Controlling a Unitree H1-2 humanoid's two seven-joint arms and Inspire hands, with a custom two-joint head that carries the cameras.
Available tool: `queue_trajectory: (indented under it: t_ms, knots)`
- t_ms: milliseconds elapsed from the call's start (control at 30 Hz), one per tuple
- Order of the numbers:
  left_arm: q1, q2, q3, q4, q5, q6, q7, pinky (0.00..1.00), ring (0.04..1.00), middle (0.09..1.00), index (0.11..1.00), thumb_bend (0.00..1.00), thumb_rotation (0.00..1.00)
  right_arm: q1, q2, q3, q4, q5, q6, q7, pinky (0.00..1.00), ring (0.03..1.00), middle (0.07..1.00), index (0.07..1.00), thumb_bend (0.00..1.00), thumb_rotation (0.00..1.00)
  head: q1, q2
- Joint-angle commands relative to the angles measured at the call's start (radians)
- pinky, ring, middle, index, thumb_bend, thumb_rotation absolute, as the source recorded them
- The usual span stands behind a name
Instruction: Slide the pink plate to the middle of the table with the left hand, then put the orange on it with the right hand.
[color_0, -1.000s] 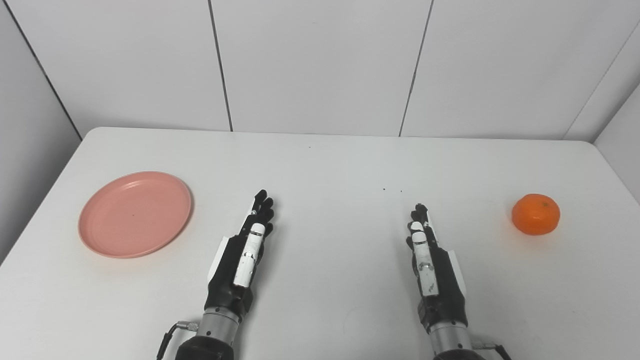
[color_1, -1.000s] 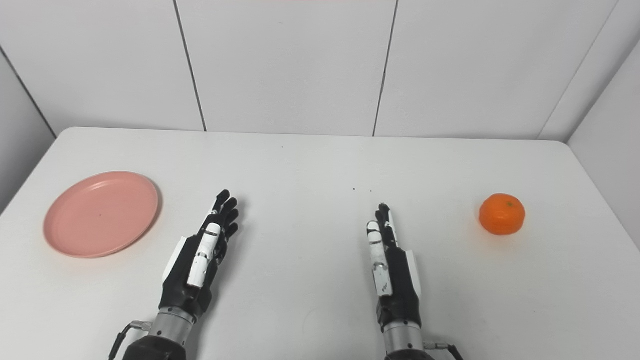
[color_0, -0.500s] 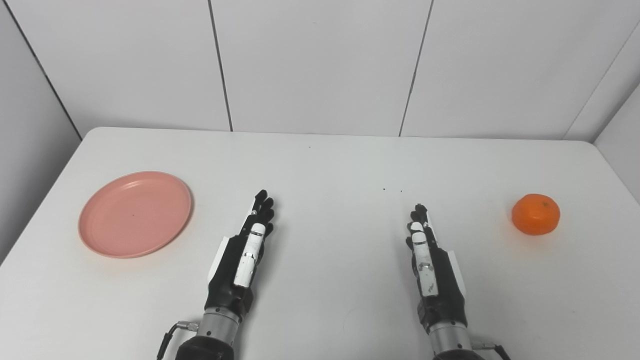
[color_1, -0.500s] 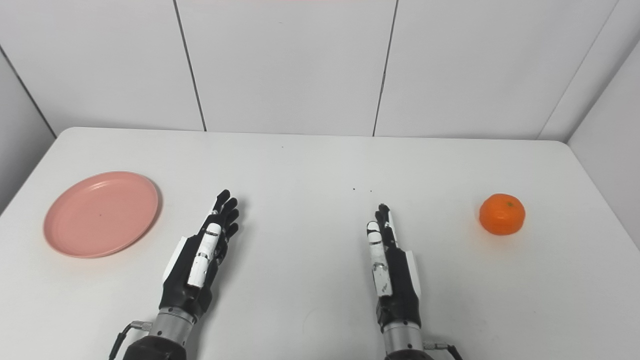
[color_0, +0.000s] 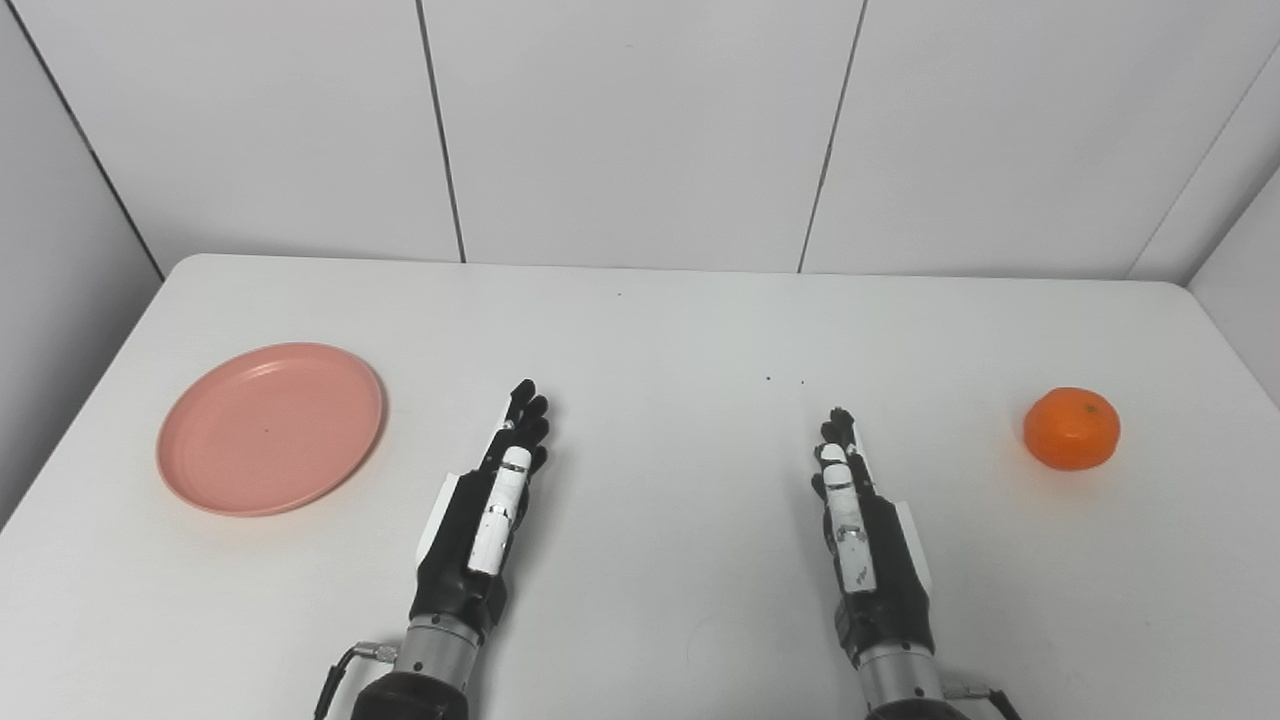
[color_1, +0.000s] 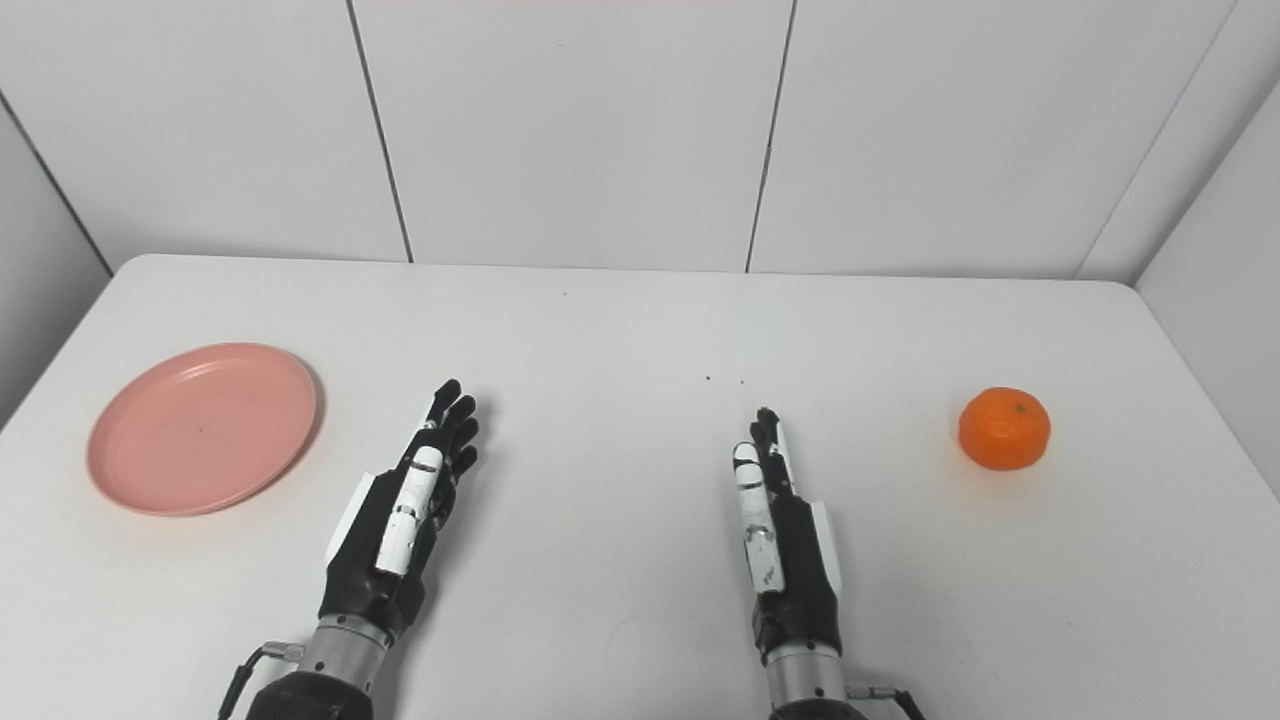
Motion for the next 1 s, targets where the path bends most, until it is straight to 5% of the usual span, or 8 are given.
queue_trajectory:
  t_ms: [0, 433, 967]
  knots:
    - [-0.019, -0.003, -0.005, -0.020, -0.005, -0.008, -0.012, 1.00, 1.000, 1.000, 1.000, 0.40, 1.00, -0.012, 0.010, 0.003, -0.021, 0.003, -0.050, 0.000, 1.00, 1.000, 1.000, 1.000, 0.24, 1.00, 0.001, -0.001]
    - [-0.021, -0.006, -0.005, -0.012, -0.006, -0.010, -0.015, 1.00, 1.000, 1.000, 1.000, 0.39, 1.00, -0.012, 0.001, 0.001, -0.017, 0.011, -0.051, 0.008, 1.00, 1.000, 1.000, 1.000, 0.24, 1.00, 0.026, -0.011]
    - [-0.009, -0.063, -0.051, 0.082, 0.047, -0.097, 0.018, 1.00, 1.000, 1.000, 1.000, 0.36, 1.00, -0.001, -0.065, -0.042, -0.007, 0.095, -0.050, 0.058, 1.00, 1.000, 1.000, 1.000, 0.20, 1.00, 0.217, -0.109]
